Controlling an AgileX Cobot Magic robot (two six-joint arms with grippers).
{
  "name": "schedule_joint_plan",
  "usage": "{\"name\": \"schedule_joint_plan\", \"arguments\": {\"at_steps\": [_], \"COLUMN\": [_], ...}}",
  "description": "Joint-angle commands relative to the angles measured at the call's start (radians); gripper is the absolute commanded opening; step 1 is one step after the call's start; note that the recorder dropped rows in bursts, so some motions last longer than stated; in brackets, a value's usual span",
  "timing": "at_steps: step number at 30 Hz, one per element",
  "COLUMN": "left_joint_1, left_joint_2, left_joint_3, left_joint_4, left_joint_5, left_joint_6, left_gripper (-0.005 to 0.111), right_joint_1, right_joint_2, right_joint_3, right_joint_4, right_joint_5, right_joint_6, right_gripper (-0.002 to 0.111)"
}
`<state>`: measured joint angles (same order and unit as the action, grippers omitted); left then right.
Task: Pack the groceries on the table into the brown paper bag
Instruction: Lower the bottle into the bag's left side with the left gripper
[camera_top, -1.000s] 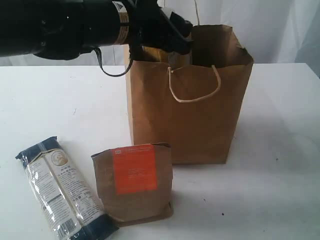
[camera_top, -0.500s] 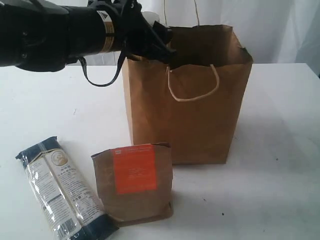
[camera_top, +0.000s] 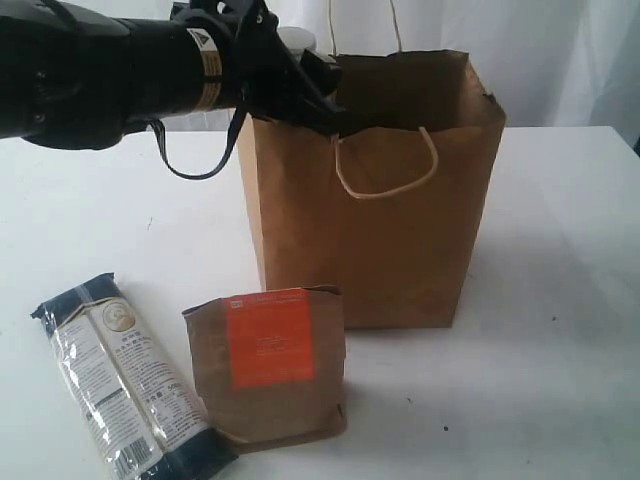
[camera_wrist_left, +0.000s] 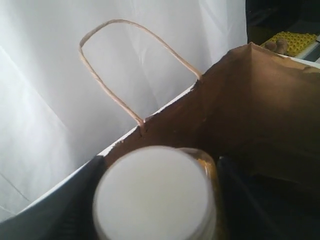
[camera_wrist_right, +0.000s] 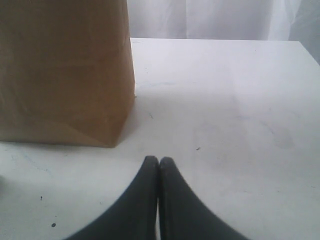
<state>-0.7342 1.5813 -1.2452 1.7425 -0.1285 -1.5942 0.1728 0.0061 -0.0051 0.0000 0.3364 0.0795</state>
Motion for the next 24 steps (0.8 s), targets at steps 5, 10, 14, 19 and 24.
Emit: {"name": "schedule_joint_plan", "arguments": {"at_steps": [5, 10, 14, 19, 24], "left_joint_1": [-0.005, -0.005, -0.005, -0.005, -0.005], "left_joint_2": [0.012, -0.012, -0.035, -0.058, -0.067], "left_joint_3": [0.023, 0.017, -0.001, -0.029, -0.04], "left_joint_4": [0.002, 0.002, 0.002, 0.002, 0.002], "left_joint_5": [-0.05, -0.118, -0.075, -0.099, -0.114], "left_joint_6": [-0.067, -0.085, -0.085, -0.117, -0.166], "left_gripper": [0.074, 0.079, 0.079, 0.079, 0.079], "right_joint_1": [-0.004, -0.004, -0.004, -0.004, -0.004], "right_joint_2": [-0.006, -0.006, -0.006, -0.006, -0.006], "right_joint_3": [0.005, 0.005, 0.005, 0.005, 0.005], "right_joint_4": [0.0, 0.0, 0.0, 0.0, 0.0], "right_joint_5": [-0.001, -0.001, -0.001, -0.001, -0.001], "right_joint_6": [0.003, 0.003, 0.003, 0.003, 0.003], "right_gripper": [0.0, 0.0, 0.0, 0.0, 0.0]}}
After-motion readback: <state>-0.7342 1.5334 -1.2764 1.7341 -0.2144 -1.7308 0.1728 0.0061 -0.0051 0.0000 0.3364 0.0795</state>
